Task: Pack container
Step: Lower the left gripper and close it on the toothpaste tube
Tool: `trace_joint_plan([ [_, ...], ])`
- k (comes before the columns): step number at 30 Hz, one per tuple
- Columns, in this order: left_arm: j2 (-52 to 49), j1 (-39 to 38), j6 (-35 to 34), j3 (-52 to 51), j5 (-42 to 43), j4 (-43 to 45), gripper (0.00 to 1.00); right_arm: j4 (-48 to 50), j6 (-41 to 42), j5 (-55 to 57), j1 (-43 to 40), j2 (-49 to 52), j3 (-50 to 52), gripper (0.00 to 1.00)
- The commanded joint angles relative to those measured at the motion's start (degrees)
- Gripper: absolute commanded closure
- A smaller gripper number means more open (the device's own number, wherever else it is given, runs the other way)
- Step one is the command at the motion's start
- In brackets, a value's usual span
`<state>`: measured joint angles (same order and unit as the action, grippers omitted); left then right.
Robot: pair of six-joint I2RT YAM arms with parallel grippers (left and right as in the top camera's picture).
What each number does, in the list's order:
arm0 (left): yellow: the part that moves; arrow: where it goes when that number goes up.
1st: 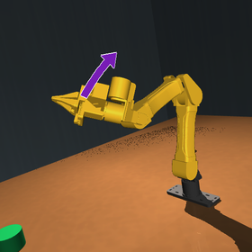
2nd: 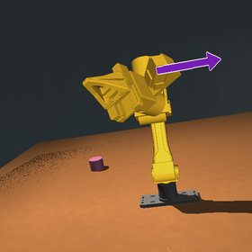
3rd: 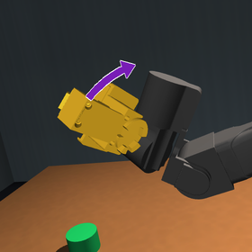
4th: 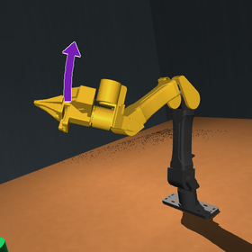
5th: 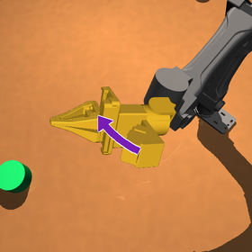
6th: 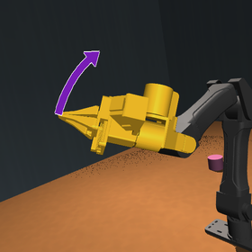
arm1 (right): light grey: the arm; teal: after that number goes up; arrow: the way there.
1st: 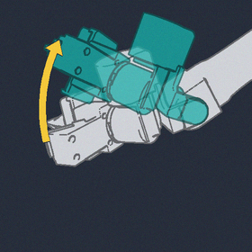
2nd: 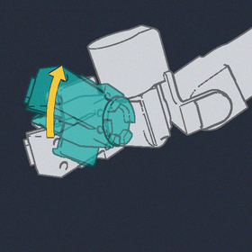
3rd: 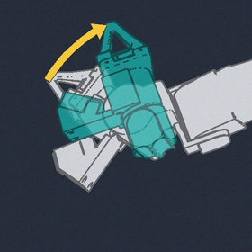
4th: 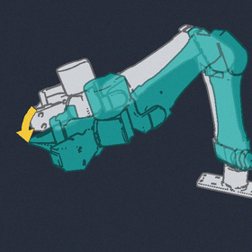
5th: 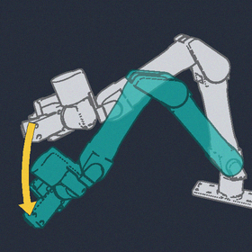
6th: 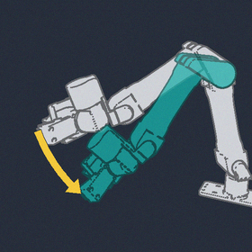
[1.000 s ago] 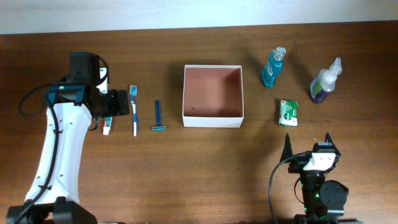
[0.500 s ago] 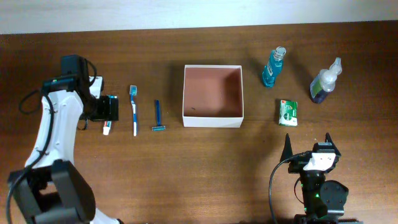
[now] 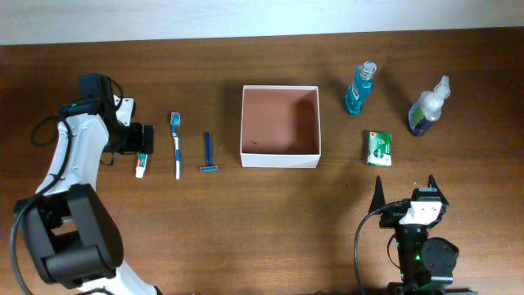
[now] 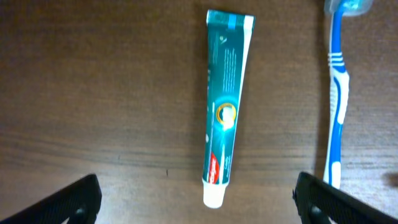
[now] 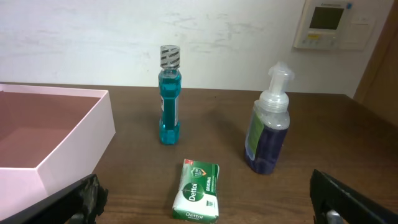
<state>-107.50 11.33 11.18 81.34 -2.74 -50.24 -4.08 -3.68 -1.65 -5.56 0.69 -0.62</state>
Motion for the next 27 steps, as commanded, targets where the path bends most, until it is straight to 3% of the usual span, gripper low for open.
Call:
trace_joint_plan([
  [1, -2.6, 0.1, 2.7, 1.2, 1.1, 1.7, 0.01, -0.2, -0.4, -0.7, 0.3, -0.5, 0.3, 0.02],
  [27, -10.0, 0.1, 2.6, 1.2, 1.1, 3.0, 0.00, -0.2, -0.4, -0.7, 0.3, -0.5, 0.3, 0.02],
])
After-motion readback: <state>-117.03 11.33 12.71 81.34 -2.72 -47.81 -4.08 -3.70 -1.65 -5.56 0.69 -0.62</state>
